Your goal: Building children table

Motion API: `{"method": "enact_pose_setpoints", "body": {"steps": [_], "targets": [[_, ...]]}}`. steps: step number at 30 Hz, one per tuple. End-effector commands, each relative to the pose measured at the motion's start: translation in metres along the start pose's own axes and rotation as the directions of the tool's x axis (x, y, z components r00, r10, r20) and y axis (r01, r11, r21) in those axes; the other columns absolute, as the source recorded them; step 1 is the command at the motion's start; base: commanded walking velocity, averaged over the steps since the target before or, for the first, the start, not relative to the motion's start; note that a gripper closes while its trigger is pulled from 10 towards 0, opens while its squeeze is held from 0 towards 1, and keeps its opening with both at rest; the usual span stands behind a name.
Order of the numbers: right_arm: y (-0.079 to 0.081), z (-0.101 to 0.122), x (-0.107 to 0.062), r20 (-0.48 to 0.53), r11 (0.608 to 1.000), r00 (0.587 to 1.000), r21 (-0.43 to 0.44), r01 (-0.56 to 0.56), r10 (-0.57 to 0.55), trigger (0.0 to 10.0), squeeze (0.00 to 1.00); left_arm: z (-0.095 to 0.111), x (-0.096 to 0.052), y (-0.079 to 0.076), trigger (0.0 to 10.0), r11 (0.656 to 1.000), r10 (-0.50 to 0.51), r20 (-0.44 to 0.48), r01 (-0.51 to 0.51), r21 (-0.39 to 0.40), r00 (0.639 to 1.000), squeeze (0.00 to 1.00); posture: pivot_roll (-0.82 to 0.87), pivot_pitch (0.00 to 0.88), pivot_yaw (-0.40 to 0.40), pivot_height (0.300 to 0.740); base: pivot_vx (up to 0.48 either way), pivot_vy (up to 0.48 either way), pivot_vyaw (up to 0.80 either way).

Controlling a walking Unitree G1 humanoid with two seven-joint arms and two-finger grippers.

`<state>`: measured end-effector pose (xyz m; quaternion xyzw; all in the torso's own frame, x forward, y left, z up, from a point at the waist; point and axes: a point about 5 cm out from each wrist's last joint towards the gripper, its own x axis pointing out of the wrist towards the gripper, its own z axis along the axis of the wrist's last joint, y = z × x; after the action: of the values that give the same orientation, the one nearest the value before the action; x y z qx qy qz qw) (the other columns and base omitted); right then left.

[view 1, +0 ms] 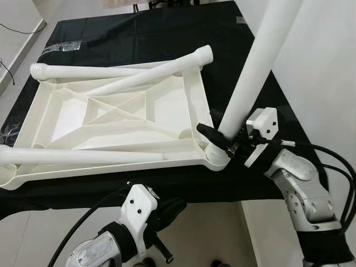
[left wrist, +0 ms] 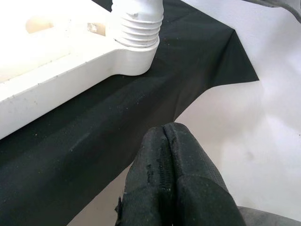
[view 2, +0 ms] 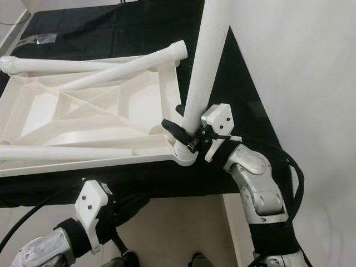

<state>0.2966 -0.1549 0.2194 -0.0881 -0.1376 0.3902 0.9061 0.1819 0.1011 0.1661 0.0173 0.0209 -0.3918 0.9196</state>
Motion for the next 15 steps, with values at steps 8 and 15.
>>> {"method": "enact_pose_setpoints", "body": {"steps": [8,15], "targets": [[0.009,-0.044,-0.014,-0.237,0.999,0.971,0.007,-0.035,0.036,10.0,0.00,-0.007,-0.004,-0.001,10.0,1.000,-0.007,-0.041,0.006,-0.006,0.999,0.00,0.00,0.288,0.059,0.740,0.000,0.000,0.00],[0.013,-0.034,-0.012,-0.272,0.974,0.942,0.160,-0.160,0.199,10.0,0.00,-0.008,-0.003,-0.002,10.0,1.000,-0.011,-0.044,0.010,-0.008,0.999,0.00,-0.01,0.281,0.061,0.740,0.000,0.000,0.00]]}}
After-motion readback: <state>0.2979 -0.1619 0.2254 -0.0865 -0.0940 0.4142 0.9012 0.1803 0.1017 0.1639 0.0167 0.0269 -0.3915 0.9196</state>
